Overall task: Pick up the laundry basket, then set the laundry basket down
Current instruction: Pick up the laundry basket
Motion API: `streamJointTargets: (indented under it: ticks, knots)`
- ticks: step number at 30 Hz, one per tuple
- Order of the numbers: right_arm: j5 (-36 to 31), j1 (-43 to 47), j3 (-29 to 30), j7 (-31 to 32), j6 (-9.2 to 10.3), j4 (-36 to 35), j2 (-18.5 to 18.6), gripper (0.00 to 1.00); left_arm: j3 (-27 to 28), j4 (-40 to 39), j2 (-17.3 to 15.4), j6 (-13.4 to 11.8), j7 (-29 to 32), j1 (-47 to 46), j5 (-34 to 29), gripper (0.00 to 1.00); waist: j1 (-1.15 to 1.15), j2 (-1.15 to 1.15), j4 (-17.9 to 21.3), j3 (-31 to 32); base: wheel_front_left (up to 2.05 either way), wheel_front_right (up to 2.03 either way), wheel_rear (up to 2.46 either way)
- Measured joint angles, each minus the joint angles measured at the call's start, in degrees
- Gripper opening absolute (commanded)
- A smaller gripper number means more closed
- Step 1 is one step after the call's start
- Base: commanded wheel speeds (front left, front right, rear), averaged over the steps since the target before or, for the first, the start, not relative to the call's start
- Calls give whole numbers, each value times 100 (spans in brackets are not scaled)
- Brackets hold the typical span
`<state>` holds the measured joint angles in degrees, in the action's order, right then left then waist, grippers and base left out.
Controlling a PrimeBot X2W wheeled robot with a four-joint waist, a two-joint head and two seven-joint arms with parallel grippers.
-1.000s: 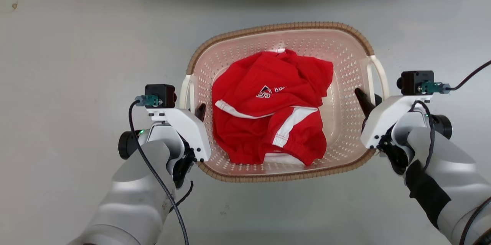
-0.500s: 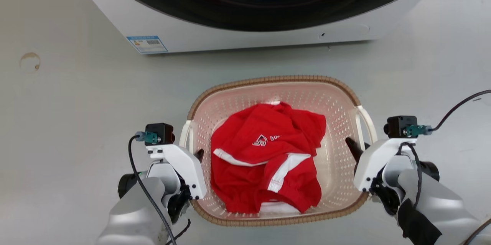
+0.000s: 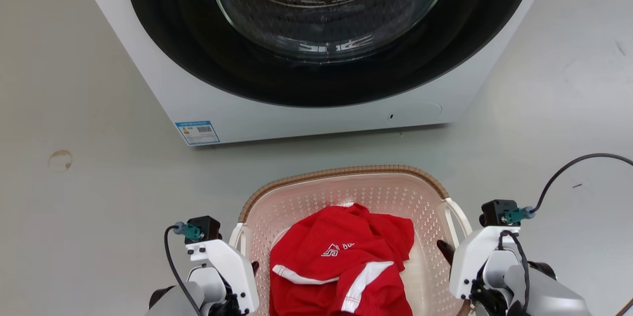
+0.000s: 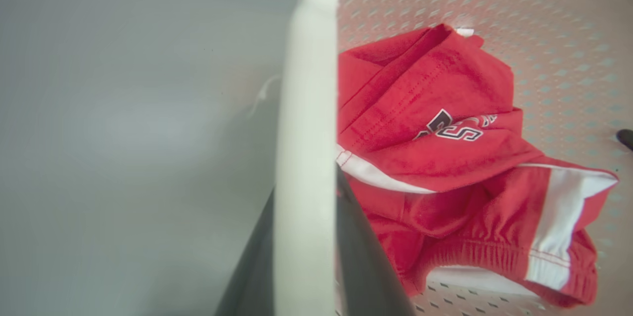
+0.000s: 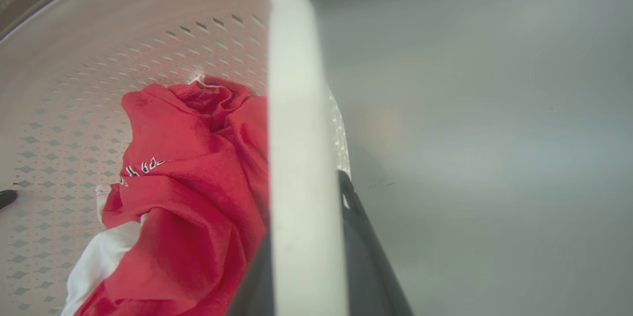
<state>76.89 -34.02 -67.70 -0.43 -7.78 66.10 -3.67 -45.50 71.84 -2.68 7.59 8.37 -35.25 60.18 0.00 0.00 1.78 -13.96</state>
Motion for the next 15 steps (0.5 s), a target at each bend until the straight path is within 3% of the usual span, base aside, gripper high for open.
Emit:
streamJointTargets:
  ticks: [15]
  knots:
    - [234,524,-385,167,-8,52,-27,0,-29,-11,-60,76,381,626,175,0,0,1,20,1224,0,0,0]
